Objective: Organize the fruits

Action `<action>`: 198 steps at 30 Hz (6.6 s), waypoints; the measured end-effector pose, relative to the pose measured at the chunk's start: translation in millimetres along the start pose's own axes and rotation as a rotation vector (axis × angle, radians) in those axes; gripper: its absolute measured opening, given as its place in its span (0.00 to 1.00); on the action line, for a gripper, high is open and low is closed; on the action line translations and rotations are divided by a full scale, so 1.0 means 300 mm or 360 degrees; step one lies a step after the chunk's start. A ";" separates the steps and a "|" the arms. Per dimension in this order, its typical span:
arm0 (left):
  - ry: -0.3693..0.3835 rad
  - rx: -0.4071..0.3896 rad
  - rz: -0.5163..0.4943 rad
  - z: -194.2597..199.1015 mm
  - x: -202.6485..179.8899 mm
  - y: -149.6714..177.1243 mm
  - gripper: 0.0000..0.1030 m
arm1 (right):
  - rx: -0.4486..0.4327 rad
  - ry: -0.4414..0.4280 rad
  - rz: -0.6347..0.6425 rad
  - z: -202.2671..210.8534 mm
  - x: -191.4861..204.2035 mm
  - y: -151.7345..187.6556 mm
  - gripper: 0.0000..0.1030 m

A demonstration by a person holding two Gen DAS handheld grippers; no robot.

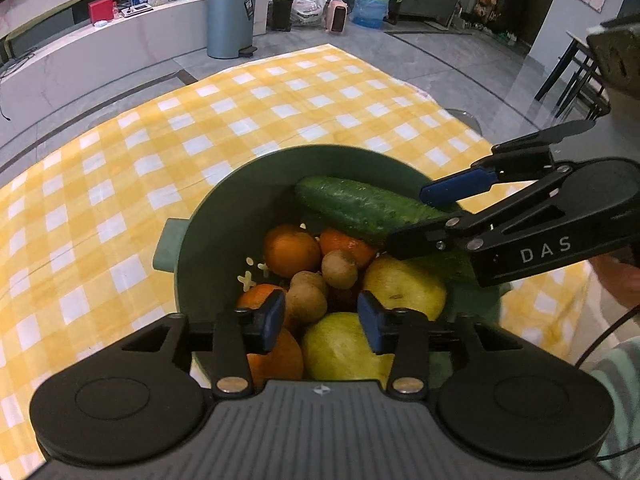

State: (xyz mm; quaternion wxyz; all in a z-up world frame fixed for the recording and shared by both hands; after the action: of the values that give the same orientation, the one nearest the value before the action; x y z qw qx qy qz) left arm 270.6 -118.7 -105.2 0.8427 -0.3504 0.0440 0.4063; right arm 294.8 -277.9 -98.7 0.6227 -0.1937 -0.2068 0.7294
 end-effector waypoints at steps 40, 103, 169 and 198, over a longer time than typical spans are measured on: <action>-0.0584 -0.0099 0.0115 0.573 -0.216 0.580 0.59 | -0.0348 -0.0005 0.0175 0.373 0.536 0.425 0.65; -0.0405 -0.0162 0.0475 0.551 0.240 0.510 0.46 | -0.0394 0.0073 0.0250 0.024 0.755 0.135 0.22; -0.0895 -0.0533 0.0244 0.491 -0.288 0.359 0.84 | -0.0338 0.0363 -0.0110 0.522 0.274 0.425 0.81; -0.0778 -0.0432 0.0351 0.483 -0.332 0.418 0.84 | -0.0336 0.0449 -0.0158 0.596 0.271 0.478 0.90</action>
State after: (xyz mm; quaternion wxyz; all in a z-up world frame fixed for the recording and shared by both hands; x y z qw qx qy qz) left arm 84.1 -39.8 -30.3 0.7246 -0.3446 -0.1772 0.5699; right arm 67.4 -228.4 -28.4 0.6568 -0.3480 -0.2022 0.6376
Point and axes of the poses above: each gripper's, at about its wrist camera, not at the fingertips, and z roughly against the way its jaws point, x to its left, y to its underside, the point moved 3 cm from there along -z, roughly the way its jaws point, and after that the axes turned 15 degrees about y, right-handed, at the moved point
